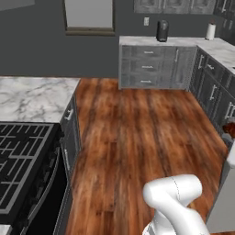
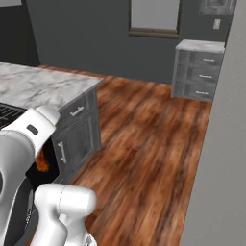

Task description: Retrieve the chicken drumstick from the fridge and place it on the saucepan with marinade on the stove.

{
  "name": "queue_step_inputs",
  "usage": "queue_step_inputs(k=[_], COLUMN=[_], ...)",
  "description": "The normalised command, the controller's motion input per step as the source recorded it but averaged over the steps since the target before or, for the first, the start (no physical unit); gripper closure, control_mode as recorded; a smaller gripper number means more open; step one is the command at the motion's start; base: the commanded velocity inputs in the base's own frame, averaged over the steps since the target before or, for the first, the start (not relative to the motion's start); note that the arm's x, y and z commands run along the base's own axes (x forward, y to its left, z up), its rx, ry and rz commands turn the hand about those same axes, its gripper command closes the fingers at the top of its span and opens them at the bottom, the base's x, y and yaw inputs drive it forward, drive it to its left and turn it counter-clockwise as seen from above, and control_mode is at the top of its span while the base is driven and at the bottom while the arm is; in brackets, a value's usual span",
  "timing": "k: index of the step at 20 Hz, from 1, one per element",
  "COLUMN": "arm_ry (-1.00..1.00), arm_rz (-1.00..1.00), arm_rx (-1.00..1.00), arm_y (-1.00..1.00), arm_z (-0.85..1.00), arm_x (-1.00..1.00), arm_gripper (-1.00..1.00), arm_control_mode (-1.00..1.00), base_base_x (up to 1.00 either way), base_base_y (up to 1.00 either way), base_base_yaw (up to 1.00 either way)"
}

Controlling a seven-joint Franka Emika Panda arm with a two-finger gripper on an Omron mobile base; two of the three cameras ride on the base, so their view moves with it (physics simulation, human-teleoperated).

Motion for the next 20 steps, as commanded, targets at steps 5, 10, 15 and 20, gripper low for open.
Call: queue_step_inputs(k=[5,10,15,20], arm_ry=[0.00,0.00,0.00,0.00], arm_rz=[0.00,0.00,0.00,0.00], arm_rx=[0.00,0.00,0.00,0.00], arm_y=[0.00,0.00,0.00,0.00], arm_z=[0.00,0.00,0.00,0.00], arm_x=[0.00,0.00,0.00,0.00], arm_gripper=[1.00,1.00,1.00,1.00], arm_control_mode=[1.00,1.00,1.00,1.00], base_base_x=[-0.77,-0.36,0.00,0.07], base_base_y=[0.00,0.04,0.14,0.23], base_base_yaw=[0.00,0.00,0.01,0.06])
